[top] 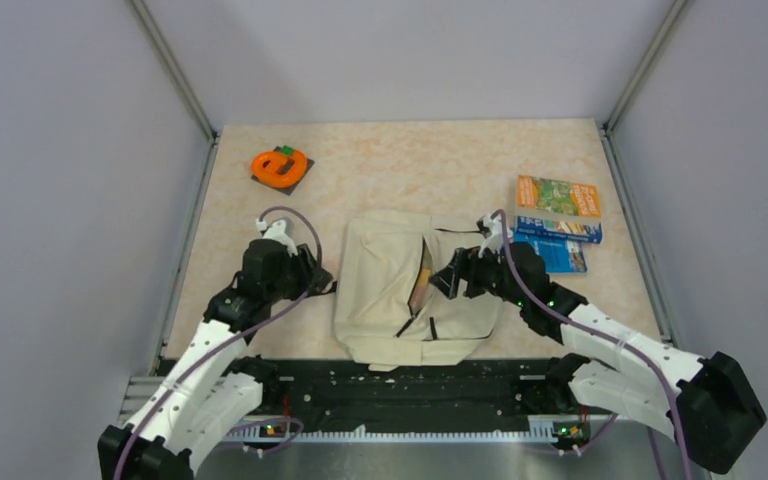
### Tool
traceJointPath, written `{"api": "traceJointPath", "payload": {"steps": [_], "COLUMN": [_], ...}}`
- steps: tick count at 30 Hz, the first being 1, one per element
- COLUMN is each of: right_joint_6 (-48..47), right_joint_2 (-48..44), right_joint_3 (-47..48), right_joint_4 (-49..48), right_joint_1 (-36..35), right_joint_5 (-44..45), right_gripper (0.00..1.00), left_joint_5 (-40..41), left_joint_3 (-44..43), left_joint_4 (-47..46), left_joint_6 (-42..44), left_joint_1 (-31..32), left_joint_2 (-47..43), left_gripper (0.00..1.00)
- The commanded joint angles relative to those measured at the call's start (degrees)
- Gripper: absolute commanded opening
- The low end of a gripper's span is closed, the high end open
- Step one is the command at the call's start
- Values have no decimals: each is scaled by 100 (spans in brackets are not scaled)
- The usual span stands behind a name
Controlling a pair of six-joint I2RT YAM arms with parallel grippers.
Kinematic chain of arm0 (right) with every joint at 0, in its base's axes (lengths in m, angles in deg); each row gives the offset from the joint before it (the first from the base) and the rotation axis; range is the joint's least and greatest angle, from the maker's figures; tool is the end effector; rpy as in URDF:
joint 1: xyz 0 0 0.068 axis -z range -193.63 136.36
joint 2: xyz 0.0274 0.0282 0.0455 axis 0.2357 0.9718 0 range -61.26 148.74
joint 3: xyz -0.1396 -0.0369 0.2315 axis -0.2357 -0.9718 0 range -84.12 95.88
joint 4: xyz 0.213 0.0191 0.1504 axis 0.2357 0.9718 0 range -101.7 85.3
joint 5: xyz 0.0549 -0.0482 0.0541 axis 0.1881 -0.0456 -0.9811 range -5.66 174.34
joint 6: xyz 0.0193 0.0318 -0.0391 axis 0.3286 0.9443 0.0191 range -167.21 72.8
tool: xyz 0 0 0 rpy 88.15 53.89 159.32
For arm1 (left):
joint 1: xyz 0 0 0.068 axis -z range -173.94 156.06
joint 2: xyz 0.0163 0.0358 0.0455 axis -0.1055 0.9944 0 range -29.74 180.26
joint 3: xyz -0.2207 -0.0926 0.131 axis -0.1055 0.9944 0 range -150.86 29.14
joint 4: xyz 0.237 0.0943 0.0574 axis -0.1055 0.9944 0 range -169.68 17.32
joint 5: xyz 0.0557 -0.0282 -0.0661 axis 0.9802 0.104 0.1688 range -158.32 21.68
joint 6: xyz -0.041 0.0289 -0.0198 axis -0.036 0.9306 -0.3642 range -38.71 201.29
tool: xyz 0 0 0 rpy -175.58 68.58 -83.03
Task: Pack the student bag
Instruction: Pick up the stationery from the center of the board, then place the stationery in the student bag.
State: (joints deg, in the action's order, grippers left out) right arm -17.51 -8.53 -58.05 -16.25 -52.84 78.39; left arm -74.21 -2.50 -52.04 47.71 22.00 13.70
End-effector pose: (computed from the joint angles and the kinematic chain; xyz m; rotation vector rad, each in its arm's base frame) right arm 0.1583 0.1339 0.2261 -0.2429 2.0489 0.8734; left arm 0.1575 -0.0489 0.2342 -0.3000 2.3005 -0.5671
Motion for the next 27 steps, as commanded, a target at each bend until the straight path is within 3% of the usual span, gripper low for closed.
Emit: {"api": "traceJointPath", "payload": {"steps": [1,4,7,14,27], "right_joint_6": [326,452,501,1331,1873], "right_joint_2": [302,520,616,619,1371], "right_joint_3": [313,380,455,57,146], "right_joint_4": [-629,-753,-796,-2120,-2922], "right_joint_1": [31,-70,-311,-413,-441], "right_joint_5": [-793,-924,-858,-1291,-1818], "right_gripper": [75,73,74,82,82], "left_joint_5": [-303,-139,-175,-194,59], "left_joint_3": [-388,-508,-586,-615,-881], "left_joint_4": [-930,-1261,-1590,-1994,-2096], "left_joint_6": [553,744,860,992,1191], "left_joint_1": [963,1785,2224,2729,3610], "left_joint_2": [-111,29,199,570,1175], "left_gripper": [45,45,45,44,43]}}
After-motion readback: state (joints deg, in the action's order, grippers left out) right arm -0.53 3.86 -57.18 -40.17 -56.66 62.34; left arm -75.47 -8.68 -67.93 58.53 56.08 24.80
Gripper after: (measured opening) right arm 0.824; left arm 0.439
